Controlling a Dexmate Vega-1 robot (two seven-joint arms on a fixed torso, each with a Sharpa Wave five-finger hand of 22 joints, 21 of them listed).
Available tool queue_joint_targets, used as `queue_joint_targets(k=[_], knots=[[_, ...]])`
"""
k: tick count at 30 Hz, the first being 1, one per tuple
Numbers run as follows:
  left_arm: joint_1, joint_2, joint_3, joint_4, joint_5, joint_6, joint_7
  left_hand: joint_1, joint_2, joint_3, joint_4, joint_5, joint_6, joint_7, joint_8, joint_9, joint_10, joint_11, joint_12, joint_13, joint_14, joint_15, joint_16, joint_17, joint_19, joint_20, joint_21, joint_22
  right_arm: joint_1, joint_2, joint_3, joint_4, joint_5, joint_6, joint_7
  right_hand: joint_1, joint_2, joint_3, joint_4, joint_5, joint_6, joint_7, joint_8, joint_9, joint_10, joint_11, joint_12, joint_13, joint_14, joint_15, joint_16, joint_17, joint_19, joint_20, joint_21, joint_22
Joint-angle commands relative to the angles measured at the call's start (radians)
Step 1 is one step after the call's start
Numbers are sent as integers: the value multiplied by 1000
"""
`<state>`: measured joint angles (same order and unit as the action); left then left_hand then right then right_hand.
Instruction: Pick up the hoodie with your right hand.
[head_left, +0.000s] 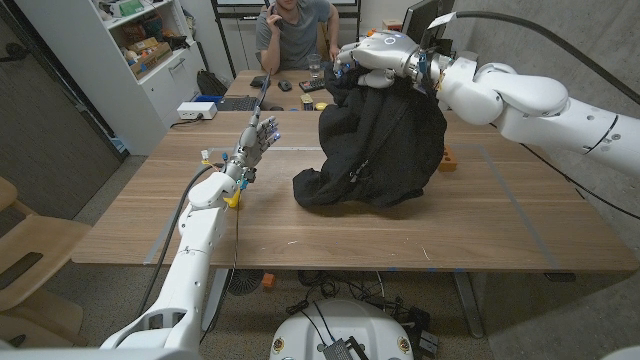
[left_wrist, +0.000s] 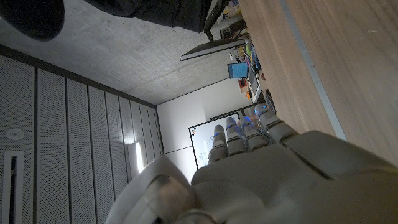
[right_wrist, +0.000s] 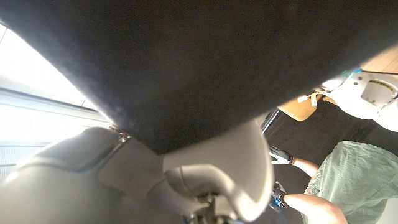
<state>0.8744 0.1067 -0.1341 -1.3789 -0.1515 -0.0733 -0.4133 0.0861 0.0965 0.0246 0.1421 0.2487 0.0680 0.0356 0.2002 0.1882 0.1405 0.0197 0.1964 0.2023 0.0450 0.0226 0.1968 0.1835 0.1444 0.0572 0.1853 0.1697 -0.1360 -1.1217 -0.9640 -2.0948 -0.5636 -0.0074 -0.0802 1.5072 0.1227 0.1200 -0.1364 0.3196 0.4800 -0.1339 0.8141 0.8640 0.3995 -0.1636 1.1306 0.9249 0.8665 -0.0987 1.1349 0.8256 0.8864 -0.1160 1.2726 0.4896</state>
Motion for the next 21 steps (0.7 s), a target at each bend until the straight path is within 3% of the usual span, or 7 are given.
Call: queue_joint_targets(k=[1,21], knots=[[-12,1,6,15,2,0,-5,-7,33,5,5,0,5,0,3,2,10,4,5,4,-2,2,7,5,-1,-3,4,4,44,-18,34,-15,-32,5,6,47,37,-5,0,6,-1,1,8,2,3,1,3,-6,6,-122,13,0,-7,-108,10,-1],[-15,3,8,5,2,14,-7,-8,33,7,5,0,5,3,2,2,10,6,5,4,-3,2,8,6,-2,-4,4,4,60,-19,32,-13,-31,17,39,44,38,-7,2,11,-18,4,1,-8,-2,1,14,-12,6,-122,31,-16,-14,-107,36,-17]])
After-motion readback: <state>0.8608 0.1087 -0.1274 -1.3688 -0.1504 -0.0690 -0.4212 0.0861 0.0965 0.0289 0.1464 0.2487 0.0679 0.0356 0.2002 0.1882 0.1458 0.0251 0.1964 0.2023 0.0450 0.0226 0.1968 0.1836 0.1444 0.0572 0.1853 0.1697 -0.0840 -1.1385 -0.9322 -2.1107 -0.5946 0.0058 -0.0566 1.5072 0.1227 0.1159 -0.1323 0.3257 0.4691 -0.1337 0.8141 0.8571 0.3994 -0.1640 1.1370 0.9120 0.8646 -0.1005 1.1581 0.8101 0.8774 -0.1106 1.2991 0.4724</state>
